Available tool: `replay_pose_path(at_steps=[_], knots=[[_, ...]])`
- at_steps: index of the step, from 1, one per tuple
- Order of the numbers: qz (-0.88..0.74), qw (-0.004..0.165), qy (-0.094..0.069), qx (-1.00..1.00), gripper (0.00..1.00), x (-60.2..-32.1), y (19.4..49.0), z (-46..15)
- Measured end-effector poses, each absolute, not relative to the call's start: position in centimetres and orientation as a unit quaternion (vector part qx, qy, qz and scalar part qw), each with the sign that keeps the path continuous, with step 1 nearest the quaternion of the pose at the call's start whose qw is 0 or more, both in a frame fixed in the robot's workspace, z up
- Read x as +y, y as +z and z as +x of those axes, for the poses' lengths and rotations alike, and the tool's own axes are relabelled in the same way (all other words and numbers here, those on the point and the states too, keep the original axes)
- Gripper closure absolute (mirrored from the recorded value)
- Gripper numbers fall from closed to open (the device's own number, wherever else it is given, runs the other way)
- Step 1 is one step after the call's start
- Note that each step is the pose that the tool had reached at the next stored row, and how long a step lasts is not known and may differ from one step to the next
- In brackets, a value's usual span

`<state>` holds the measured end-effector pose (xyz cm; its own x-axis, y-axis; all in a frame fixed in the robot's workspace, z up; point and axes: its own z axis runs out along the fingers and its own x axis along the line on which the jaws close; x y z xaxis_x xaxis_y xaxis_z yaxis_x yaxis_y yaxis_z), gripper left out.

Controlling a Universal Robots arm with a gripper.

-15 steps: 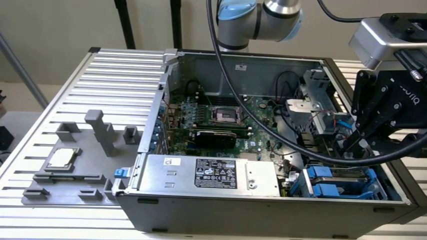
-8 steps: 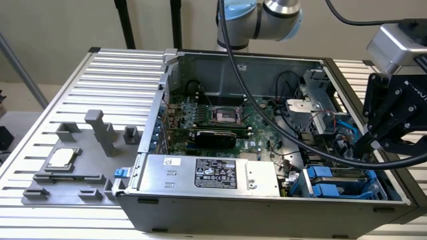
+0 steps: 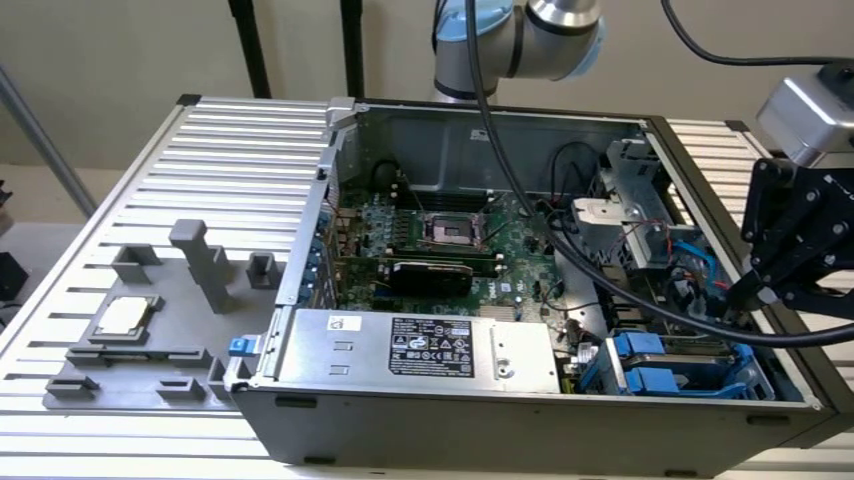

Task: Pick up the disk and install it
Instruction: 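Insert the first disk wire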

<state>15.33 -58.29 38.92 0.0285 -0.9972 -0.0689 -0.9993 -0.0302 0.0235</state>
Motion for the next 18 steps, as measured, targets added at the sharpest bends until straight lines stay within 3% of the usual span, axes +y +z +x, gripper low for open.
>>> replay_pose_path(at_steps=[18], knots=[[-0.720,0.015,0.033,0.693,0.89,-55.9,35.7,16.5]])
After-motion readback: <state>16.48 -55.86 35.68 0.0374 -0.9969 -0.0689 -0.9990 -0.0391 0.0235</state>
